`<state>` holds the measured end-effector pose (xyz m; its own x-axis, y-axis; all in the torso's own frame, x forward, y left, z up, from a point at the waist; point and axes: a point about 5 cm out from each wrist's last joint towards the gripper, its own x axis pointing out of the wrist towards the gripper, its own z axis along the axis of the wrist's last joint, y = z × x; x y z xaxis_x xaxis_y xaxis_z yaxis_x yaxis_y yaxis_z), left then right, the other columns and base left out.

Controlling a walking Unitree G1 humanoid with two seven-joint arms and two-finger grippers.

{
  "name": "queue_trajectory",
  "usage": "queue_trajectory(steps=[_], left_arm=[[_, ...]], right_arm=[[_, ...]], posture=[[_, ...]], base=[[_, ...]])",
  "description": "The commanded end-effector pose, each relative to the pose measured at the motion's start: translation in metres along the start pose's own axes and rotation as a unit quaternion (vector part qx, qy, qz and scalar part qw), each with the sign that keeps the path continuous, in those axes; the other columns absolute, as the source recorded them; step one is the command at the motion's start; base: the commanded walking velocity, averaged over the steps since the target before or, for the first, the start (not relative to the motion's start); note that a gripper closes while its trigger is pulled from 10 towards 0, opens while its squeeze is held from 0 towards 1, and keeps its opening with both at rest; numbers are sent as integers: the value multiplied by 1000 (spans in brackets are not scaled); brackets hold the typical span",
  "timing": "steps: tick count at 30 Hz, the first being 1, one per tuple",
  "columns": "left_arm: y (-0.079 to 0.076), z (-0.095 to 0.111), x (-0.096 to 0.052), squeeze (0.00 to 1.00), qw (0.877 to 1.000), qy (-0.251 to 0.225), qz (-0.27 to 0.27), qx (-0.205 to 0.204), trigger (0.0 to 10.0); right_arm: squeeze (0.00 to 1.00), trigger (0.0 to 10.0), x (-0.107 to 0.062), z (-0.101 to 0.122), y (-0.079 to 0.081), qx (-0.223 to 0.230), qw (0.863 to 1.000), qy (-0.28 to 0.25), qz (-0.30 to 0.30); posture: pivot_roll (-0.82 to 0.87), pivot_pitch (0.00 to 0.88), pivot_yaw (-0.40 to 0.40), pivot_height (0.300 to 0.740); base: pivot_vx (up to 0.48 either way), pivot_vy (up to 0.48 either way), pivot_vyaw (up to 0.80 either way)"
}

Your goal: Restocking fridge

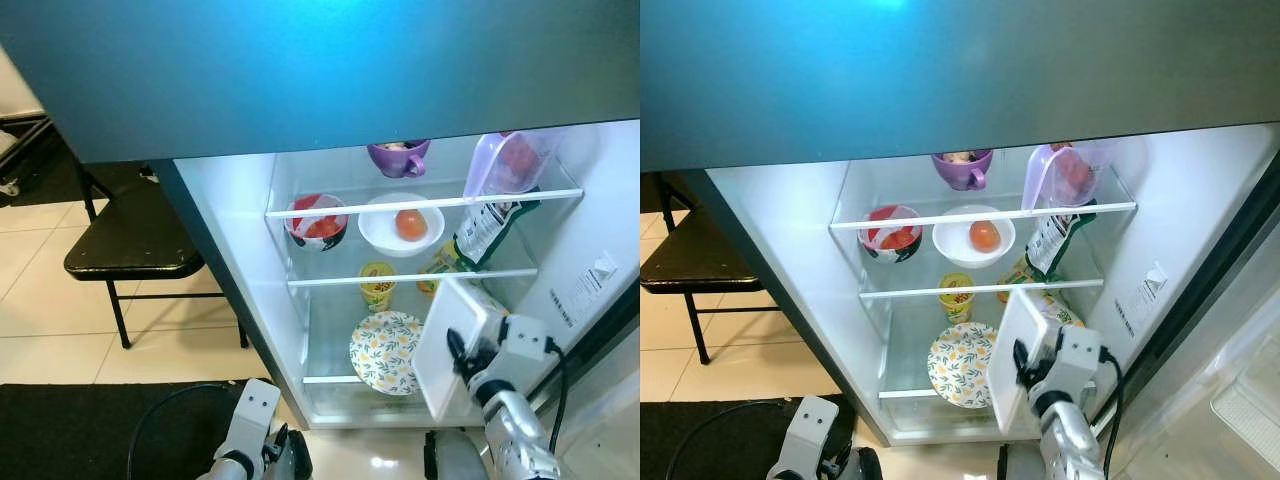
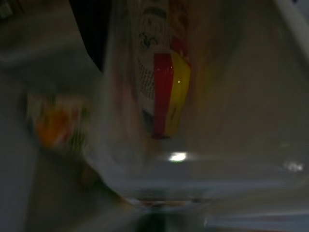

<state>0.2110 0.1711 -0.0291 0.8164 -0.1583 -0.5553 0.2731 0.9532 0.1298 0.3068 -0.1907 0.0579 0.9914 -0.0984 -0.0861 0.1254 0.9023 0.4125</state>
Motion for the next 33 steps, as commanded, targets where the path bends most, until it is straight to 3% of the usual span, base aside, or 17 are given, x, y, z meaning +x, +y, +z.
queue_trajectory(steps=[1, 2, 4, 5, 7, 13, 18, 20, 23, 24, 25, 28, 31, 33], left_arm=[[1, -6, -3, 0, 1000, 13, 3, -1, 10000], [1, -6, -3, 0, 1000, 13, 3, -1, 10000], [1, -7, -4, 0, 1000, 14, 2, 0, 10000], [1, -7, -4, 0, 1000, 14, 2, 0, 10000], [2, -7, -4, 0, 1000, 15, 2, 1, 10000], [3, -9, -5, 0, 1000, 17, 5, 0, 10000], [3, -10, -6, 0, 1000, 17, 5, -1, 10000], [3, -9, -6, 0, 1000, 16, 5, 0, 10000], [5, -9, -8, 0, 1000, 16, 6, 3, 10000], [5, -9, -8, 0, 1000, 16, 6, 3, 10000], [6, -9, -8, 0, 1000, 16, 6, 4, 10000], [7, -9, -9, 0, 1000, 17, 5, 8, 10000], [8, -9, -10, 0, 1000, 17, 5, 10, 10000], [8, -9, -11, 0, 1000, 17, 5, 11, 10000]], right_arm=[[0, 10000, 10, 25, 12, 55, 997, -47, 11], [0, 10000, 10, 25, 12, 55, 997, -47, 11], [0, 10000, 10, 35, 18, 129, 989, -57, 36], [0, 10000, 10, 35, 18, 129, 989, -57, 36], [0, 10000, 5, 39, 28, 194, 973, -34, 117], [0, 10000, -9, 27, 32, 212, 959, 33, 186], [0, 10000, -12, 21, 32, 235, 953, 58, 182], [0, 10000, -7, 16, 36, 273, 951, 57, 131], [0, 10000, 0, 21, 45, 340, 934, 37, 105], [0, 10000, 0, 21, 45, 340, 934, 37, 105], [0, 10000, 3, 29, 48, 371, 923, 25, 102], [0, 10000, 7, 40, 52, 404, 909, 11, 104], [0, 10000, 10, 46, 55, 410, 906, 3, 101], [0, 10000, 13, 48, 55, 399, 914, 1, 73]], posture=[[-85, 155, 63, 606], [-85, 155, 63, 606], [-85, 155, 63, 606], [-85, 155, 63, 606], [-82, 158, 56, 606], [-82, 161, 52, 606], [-79, 162, 53, 606], [-71, 166, 59, 606], [-62, 170, 67, 606], [-62, 170, 67, 606], [-59, 170, 69, 606], [-52, 175, 76, 606], [-49, 180, 78, 606], [-47, 184, 79, 606]], base=[[0, 0, 0], [0, 0, 0], [0, 0, 0], [0, 0, 0], [0, 0, 0], [0, 0, 0], [0, 0, 0], [0, 0, 0], [0, 0, 0], [0, 0, 0], [0, 0, 0], [0, 0, 0], [0, 0, 0], [0, 0, 0]])
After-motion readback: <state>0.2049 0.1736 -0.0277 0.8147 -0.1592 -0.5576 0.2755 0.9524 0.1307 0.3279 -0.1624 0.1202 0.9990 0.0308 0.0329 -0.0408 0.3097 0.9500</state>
